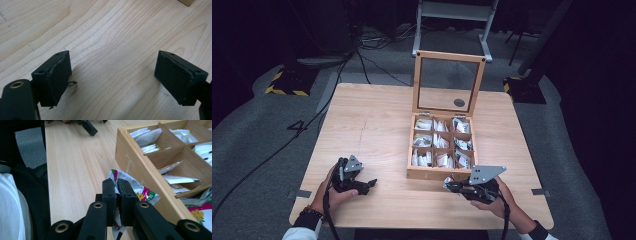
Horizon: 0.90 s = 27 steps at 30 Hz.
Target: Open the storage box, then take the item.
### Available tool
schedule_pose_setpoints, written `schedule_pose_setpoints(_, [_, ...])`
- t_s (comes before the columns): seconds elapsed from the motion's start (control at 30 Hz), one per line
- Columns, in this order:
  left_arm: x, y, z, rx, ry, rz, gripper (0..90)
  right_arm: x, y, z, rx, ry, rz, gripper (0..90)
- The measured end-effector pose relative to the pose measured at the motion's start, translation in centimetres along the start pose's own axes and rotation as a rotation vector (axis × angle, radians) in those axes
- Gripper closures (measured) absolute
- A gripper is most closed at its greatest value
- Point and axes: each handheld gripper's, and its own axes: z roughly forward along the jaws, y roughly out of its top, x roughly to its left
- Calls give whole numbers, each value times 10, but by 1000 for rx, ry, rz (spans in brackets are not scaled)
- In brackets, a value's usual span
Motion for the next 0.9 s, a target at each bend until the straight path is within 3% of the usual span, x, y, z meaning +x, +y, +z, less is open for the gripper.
schedule_pose_setpoints(0.5, [0,0,0,1,-3,4,144,4,-12,25,101,15,-20,848])
schedule_pose_setpoints(0.9, [1,1,1,1,-4,4,142,6,-18,35,139,20,-29,841])
